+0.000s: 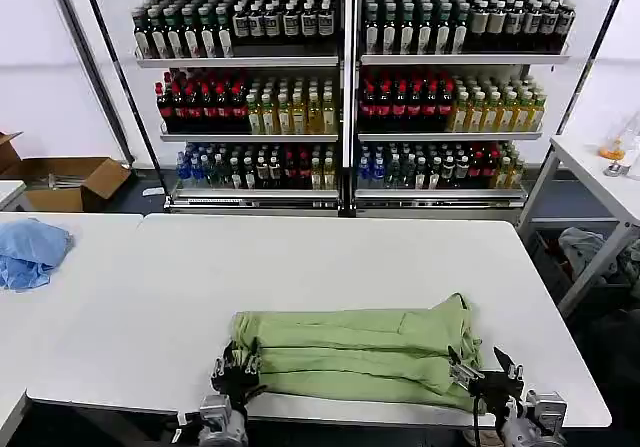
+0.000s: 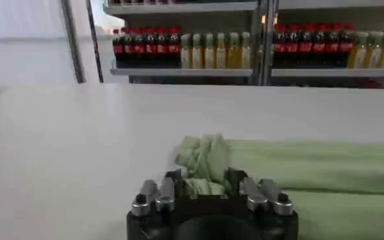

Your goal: Fold and organize the clothes.

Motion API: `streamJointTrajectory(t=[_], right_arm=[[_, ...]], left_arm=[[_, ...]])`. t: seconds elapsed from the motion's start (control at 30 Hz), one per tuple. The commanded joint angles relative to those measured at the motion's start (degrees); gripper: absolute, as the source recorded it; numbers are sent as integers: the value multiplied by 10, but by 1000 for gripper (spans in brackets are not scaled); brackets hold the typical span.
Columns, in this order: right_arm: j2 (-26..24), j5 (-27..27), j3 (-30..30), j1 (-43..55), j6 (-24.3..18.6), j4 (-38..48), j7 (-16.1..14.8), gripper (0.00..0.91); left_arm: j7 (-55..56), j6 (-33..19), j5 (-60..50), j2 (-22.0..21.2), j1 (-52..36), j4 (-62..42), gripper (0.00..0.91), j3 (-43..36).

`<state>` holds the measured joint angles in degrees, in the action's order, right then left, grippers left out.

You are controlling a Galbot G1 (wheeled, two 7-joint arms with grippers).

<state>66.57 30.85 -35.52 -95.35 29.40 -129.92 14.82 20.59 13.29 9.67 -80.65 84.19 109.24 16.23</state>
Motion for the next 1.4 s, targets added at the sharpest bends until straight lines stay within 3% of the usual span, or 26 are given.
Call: streamJointTrajectory(t=[0.03,0.4,0.83,1.0,1.17,1.4], right_arm=[[-1,4,-2,-1,0,-2,1,907],[-7,15,-5,3,0,-3,5,907],[-13,25,2,20,0,11,8,907],[-13,25,4,23,0,11,8,907],[-15,26,2,21,0,11,8,907],[-16,26,-3,15,-1,13,8,907]], left_arm=[[-3,-10,-3,-10,4,-3,20,-1],[-25,-15,76,52,8,18,30,68],[-44,-9,160,177,10,-10,20,297],[-56,3,175,215,-11,-34,20,351],[-83,18,273,215,-12,17,20,345],[-140,28,381,157,9,168,20,237]])
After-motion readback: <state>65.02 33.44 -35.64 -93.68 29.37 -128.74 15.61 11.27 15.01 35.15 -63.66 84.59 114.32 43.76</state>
